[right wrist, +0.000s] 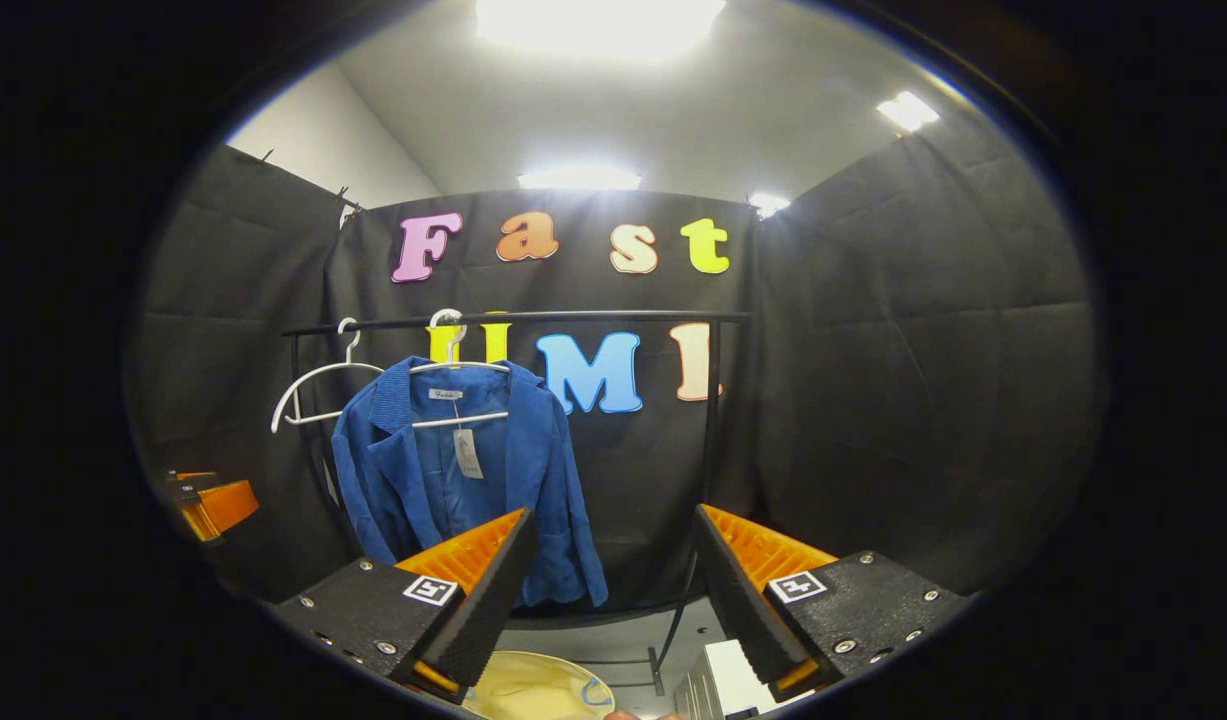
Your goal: Grasp the clothes on the hanger with both hands and then place them into the laundry hamper below.
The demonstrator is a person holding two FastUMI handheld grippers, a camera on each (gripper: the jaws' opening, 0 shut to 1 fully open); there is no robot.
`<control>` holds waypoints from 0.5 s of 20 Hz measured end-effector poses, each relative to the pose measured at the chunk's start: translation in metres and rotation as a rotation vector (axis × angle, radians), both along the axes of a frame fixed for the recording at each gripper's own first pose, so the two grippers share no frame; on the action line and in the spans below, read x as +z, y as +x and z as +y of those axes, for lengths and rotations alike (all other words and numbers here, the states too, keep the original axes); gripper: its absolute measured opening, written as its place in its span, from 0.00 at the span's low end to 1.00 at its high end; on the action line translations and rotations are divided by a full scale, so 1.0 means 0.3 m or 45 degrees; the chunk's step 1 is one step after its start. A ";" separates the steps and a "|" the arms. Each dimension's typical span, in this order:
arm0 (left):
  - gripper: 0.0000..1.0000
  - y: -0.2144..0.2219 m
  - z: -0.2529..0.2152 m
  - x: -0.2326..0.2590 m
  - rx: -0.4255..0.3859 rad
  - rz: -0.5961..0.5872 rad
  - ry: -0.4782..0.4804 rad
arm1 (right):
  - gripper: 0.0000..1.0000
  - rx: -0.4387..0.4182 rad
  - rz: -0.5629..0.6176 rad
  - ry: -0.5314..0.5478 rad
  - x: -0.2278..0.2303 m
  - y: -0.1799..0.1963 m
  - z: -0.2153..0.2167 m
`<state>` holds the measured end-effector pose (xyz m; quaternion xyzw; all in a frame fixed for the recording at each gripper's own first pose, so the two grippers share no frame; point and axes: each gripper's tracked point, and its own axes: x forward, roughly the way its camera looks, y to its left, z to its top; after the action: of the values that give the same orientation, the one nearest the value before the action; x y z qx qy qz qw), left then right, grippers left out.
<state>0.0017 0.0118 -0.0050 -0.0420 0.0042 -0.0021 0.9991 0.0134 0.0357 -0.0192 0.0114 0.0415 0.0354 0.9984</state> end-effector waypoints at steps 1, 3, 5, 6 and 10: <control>0.95 0.000 0.001 0.015 0.006 -0.011 -0.004 | 0.96 0.014 0.010 0.010 -0.001 0.013 0.009; 0.96 0.015 -0.017 0.041 -0.001 -0.018 -0.008 | 0.96 0.034 0.028 0.029 -0.001 0.059 0.021; 0.96 0.060 -0.038 0.044 0.002 -0.007 0.005 | 0.96 0.056 0.027 0.047 0.006 0.121 0.035; 0.96 0.090 -0.051 0.045 0.008 -0.002 0.012 | 0.96 0.077 0.029 0.058 0.000 0.156 0.048; 0.96 0.197 -0.108 0.031 0.045 0.034 0.001 | 0.96 0.188 0.077 0.120 -0.032 0.304 0.121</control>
<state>0.0607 -0.0206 0.0044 -0.0419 0.0166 0.0163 0.9989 0.1046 0.0720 -0.0288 0.0562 0.0708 0.1105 0.9898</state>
